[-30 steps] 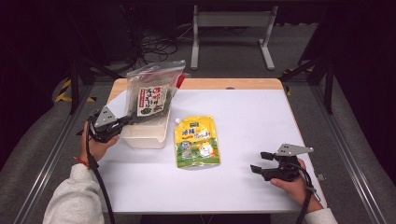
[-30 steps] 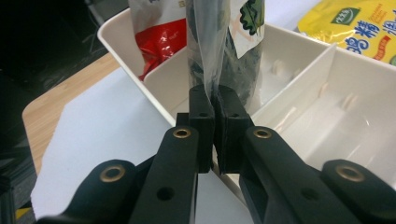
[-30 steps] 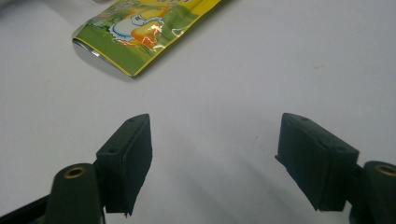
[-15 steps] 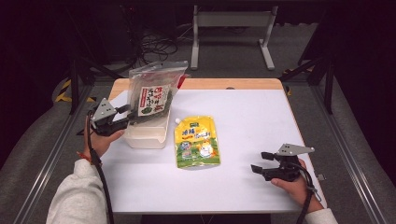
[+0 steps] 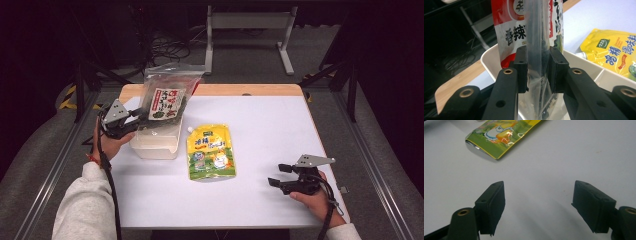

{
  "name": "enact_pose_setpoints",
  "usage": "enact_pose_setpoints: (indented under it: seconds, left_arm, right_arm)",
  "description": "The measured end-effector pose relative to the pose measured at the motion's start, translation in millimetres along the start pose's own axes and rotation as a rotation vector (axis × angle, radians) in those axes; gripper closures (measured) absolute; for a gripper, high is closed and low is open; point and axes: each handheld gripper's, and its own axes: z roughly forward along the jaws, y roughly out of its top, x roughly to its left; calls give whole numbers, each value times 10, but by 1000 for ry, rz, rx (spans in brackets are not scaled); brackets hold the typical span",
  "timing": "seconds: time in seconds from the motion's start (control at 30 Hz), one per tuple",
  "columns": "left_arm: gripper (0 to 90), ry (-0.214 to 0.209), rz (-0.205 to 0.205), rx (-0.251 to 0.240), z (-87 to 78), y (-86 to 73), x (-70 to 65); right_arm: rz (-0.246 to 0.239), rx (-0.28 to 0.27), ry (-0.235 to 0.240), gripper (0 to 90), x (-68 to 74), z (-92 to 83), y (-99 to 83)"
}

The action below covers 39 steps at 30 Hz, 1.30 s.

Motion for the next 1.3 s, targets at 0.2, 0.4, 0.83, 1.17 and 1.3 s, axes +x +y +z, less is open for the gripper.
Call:
enact_pose_setpoints:
  seconds: [0.2, 0.4, 0.83, 1.17, 1.3]
  left_arm:
    - [745, -46, -40, -37, 1, -150, 65]
    - [751, -49, -75, -65, -7, -278, 44]
    - [755, -48, -96, -67, -5, -314, 30]
    - [757, -74, -116, -63, -13, -390, 42]
    - [756, -77, -127, -41, -12, -439, 43]
  right_arm:
    - [-1, 1, 11, 258, 1, 7, -3]
    - [0, 7, 18, 258, 2, 23, -5]
    - [4, 12, 17, 258, -6, 47, -6]
    - [2, 11, 21, 257, 6, 46, 1]
    - [2, 11, 22, 257, 6, 48, 8]
